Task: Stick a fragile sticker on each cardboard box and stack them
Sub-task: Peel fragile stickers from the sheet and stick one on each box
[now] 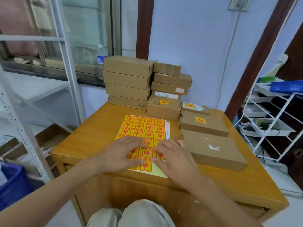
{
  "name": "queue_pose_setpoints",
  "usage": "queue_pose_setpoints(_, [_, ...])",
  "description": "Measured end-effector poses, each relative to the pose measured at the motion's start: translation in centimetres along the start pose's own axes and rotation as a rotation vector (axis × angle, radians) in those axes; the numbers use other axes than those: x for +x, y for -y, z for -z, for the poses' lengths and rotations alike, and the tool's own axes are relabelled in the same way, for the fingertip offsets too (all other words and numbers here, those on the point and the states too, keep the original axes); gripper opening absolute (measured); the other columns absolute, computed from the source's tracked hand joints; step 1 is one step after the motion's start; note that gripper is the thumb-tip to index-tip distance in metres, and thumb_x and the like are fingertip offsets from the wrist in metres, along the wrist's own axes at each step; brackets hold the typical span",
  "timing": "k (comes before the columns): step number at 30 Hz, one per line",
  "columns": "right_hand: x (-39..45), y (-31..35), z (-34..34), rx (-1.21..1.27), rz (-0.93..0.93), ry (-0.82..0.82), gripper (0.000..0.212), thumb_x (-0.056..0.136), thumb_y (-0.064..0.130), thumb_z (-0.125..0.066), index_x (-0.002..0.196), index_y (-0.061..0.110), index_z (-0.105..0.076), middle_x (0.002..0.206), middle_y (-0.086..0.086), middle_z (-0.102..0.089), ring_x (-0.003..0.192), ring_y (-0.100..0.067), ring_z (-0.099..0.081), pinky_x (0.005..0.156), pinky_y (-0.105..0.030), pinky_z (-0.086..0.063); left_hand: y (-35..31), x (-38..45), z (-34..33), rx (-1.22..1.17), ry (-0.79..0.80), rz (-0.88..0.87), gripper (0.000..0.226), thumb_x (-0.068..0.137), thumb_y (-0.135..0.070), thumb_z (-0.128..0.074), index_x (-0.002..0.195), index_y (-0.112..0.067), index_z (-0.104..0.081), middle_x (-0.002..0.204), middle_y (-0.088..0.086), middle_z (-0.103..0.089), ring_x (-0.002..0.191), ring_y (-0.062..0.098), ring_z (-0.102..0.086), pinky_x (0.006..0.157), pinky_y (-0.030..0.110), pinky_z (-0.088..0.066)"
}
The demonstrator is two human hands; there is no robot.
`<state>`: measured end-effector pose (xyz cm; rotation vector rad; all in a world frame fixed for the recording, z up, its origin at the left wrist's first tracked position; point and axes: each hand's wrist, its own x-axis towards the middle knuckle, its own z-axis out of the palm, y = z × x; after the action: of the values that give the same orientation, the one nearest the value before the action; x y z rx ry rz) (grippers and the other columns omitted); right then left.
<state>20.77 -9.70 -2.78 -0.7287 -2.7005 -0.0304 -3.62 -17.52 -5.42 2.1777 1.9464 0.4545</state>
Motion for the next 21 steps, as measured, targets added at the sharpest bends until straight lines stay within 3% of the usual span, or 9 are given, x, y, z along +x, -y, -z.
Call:
queue_pose_setpoints(6, [0.4,-0.9,-0.2,0.074,-0.025,0.077,0.039,0.094,0.068,-0.055,0.113,0.037,-0.071,0.110,0.019,-0.061,0.106,-0.002,-0.054,0.100,-0.034,-0.033,-0.2,0.1,0.2,-0.141,0.024,0.037,0.077,0.070,-0.090,-0.052,0.136,-0.050,-0.049,0.154,-0.031,-0.034,0.144,-0.001,-0.026,0.120,0.043,-0.027])
queue_pose_setpoints(12, [0.9,-0.3,0.3,0.066,-0.013,0.139,0.035,0.091,0.070,-0.058,0.101,0.038,-0.068,0.099,0.018,-0.059,0.101,-0.003,-0.052,0.100,-0.036,-0.032,-1.5,-0.2,1.2,-0.002,0.049,0.009,0.076,0.076,-0.074,-0.070,0.142,-0.046,-0.045,0.148,-0.023,-0.043,0.139,0.003,-0.030,0.115,0.034,-0.033])
queue_pose_setpoints(17, [0.9,0.0,0.5,0.146,-0.014,0.162,0.025,0.093,0.057,-0.067,0.093,0.033,-0.070,0.097,0.014,-0.062,0.090,-0.005,-0.055,0.093,-0.032,-0.039,-3.0,0.3,0.4,-0.006,0.045,0.037,0.094,0.068,-0.089,-0.057,0.149,-0.044,-0.038,0.163,-0.026,-0.021,0.154,0.003,-0.002,0.126,0.044,-0.017])
queue_pose_setpoints(21, [2.0,-0.8,1.7,0.314,-0.073,0.329,0.015,0.089,0.041,-0.077,0.084,0.027,-0.076,0.087,0.013,-0.067,0.081,-0.003,-0.061,0.071,-0.028,-0.051,-3.4,0.4,-0.5,-0.033,0.090,0.044,0.096,0.069,-0.082,-0.067,0.151,-0.044,-0.033,0.164,-0.030,-0.012,0.154,0.001,0.000,0.127,0.042,-0.009])
